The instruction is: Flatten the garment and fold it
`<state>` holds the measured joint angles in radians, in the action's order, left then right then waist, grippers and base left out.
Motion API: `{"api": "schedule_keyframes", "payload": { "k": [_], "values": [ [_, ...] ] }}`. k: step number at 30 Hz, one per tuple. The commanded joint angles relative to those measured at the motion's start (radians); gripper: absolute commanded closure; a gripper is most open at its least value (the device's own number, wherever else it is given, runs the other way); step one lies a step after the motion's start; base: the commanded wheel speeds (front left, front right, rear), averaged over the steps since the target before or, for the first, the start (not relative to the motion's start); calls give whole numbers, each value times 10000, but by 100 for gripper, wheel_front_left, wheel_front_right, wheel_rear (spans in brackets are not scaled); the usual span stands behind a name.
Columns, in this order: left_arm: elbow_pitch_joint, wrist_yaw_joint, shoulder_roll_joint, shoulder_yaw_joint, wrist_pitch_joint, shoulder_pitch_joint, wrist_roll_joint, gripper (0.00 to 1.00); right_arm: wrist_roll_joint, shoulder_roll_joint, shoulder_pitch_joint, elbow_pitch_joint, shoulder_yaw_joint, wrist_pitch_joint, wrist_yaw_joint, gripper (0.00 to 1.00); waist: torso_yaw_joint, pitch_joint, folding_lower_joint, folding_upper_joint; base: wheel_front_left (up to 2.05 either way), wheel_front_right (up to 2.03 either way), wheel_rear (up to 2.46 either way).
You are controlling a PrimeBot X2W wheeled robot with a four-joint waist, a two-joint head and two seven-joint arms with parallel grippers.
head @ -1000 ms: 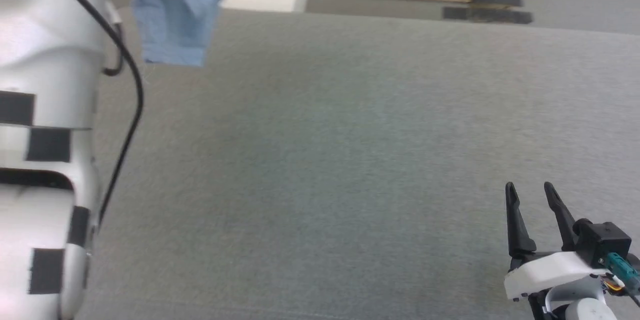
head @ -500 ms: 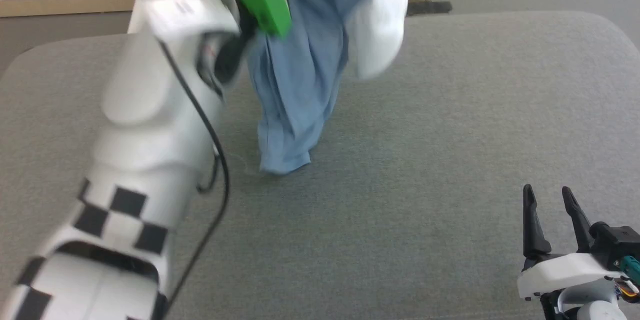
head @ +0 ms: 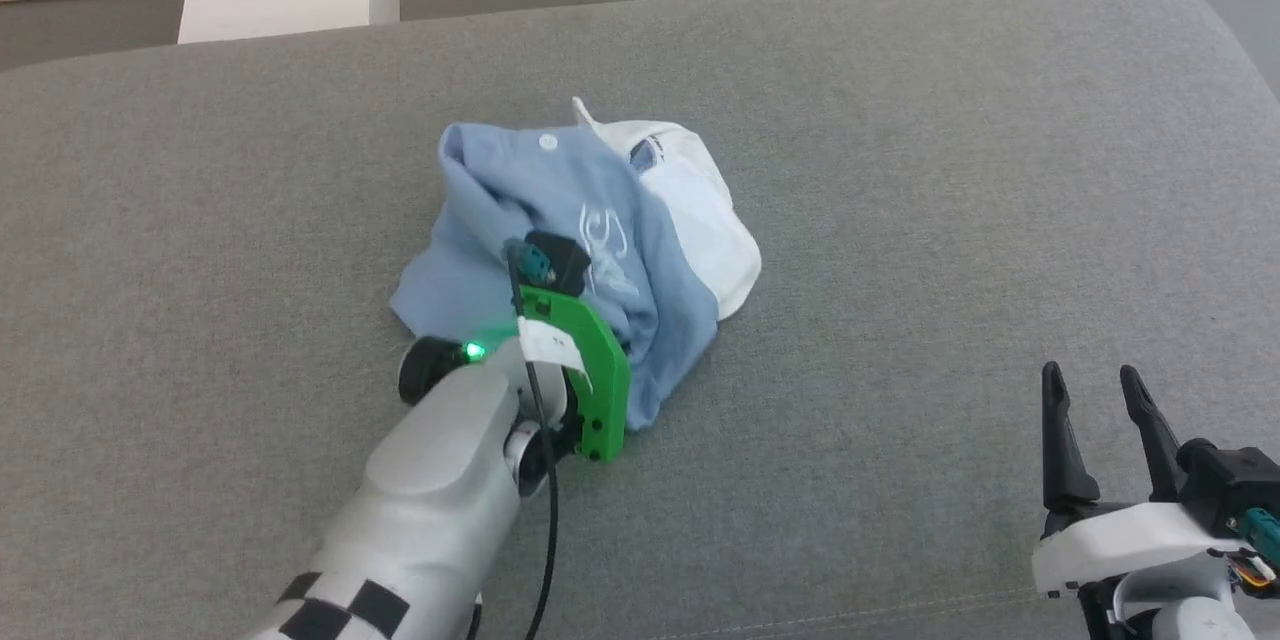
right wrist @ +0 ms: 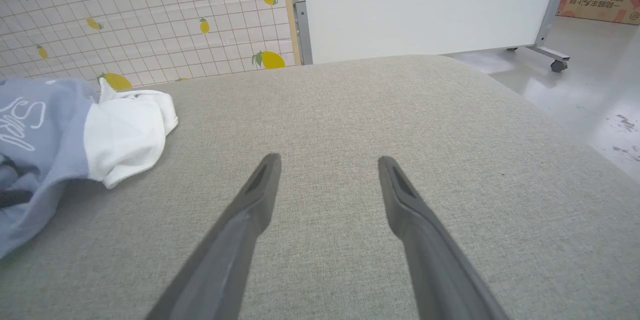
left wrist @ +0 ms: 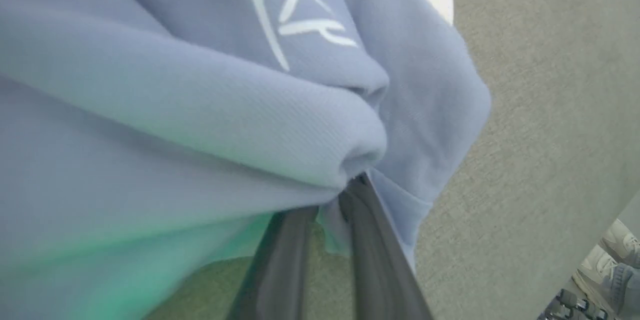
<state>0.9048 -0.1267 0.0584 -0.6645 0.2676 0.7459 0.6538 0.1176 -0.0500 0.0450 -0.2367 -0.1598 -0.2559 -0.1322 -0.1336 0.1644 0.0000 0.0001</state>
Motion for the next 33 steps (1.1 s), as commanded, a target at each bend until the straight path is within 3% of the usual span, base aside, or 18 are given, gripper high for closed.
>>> {"api": "schedule_keyframes", "payload": {
  "k": [1, 3, 5, 11, 18, 24, 33],
  "values": [
    [110, -14, -35, -32, 168, -171, 188, 100, 65, -3, 119, 43, 32, -58, 15, 0, 42, -19, 0, -1, 0, 0, 0],
    [204, 44, -62, -71, 394, -183, 429, 96, 82, -3, 102, 12, 52, -58, 15, 0, 118, -98, 0, -1, 0, 0, 0],
    [83, 127, -73, -20, 457, -161, 790, 0, 101, -3, 63, -28, 88, -58, 15, 0, 203, -229, 0, -1, 0, 0, 0],
    [-1129, 430, -79, 236, 370, 148, 2128, 0, 122, -3, -150, -110, 68, -58, 15, 0, 704, -726, 0, -1, 0, 0, 0],
    [-2411, 957, 252, 1406, -469, 315, 2917, 0, 203, -3, -244, -166, 15, -58, 15, 0, 1236, -1378, 0, -1, 0, 0, 0],
    [-3736, 1567, 1502, 2488, -2252, -271, 2637, 0, 228, -3, -252, -187, 15, -58, 15, 0, 1469, -1760, 0, -1, 0, 0, 0],
    [-5530, 2621, 3588, 2696, -4877, -2602, 526, 0, 199, -3, -299, -155, 43, -59, 15, 0, 1588, -2057, 0, -1, 0, 0, 0]
  ]
}}
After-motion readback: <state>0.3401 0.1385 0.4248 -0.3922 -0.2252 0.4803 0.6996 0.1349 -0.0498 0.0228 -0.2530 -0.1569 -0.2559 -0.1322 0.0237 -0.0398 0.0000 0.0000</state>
